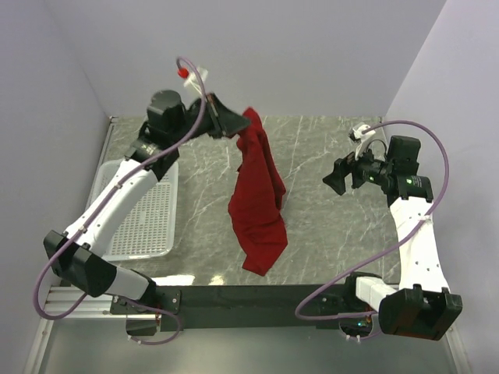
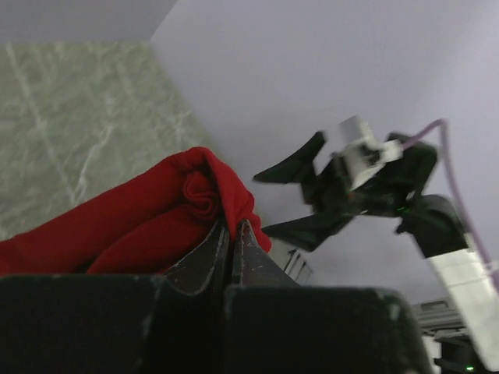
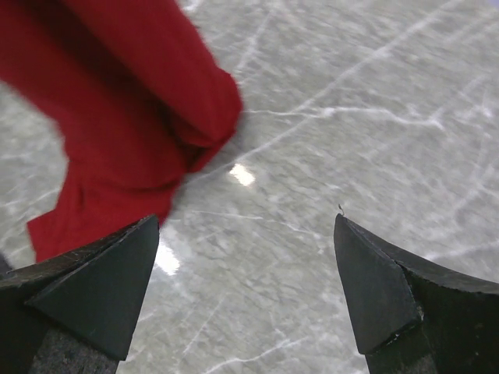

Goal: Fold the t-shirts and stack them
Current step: Move the tshirt to the center of the board

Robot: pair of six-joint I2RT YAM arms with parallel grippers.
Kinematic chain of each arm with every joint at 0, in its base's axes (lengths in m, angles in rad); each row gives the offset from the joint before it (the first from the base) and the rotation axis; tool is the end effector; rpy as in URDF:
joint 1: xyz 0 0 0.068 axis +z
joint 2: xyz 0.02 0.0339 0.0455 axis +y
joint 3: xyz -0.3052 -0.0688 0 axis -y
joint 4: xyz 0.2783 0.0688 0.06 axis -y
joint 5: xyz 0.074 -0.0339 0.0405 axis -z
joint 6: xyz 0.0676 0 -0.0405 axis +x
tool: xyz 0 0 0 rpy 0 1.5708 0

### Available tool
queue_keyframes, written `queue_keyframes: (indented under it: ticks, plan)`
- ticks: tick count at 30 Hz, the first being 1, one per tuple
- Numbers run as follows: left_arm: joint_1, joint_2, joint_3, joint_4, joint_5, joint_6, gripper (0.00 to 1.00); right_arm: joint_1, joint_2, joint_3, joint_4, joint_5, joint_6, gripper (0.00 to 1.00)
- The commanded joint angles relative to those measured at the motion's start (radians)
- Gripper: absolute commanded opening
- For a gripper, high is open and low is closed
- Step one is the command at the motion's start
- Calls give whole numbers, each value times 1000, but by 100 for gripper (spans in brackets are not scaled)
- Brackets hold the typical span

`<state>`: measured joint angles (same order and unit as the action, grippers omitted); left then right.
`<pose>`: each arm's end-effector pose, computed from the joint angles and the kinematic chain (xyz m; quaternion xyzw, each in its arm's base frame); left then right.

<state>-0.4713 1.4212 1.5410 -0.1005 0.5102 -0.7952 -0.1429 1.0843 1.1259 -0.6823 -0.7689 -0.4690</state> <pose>0.3206 -0.2004 0.5107 0.0685 0.6978 -0.5512 0.4523 0.2553 0.0108 0.3815 -0.3005 0.7903 0.1944 0.4974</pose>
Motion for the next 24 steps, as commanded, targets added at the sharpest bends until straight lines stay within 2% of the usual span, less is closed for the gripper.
queue_keyframes:
  ticks: [1,6,8,11,16,20,24]
  plan:
    - [-21,-68,-94,4,-71,89,1,29,-11,5,-52,-125,-49,98]
    - [-35,-70,-202,21,-128,93,1,243,2,-55,-140,-178,-137,98]
    - [-36,-77,-225,39,-148,83,1,298,9,-84,-113,-161,-113,98]
    - [-38,-91,-236,51,-170,80,1,391,37,-139,-3,-83,-15,97]
    - [-39,-128,-220,22,-205,99,1,544,152,-175,151,153,95,96]
    - [-38,-182,-214,-22,-286,125,1,591,264,-161,236,256,159,95]
    - [-38,-235,-209,-53,-314,139,1,605,373,-101,256,258,211,94]
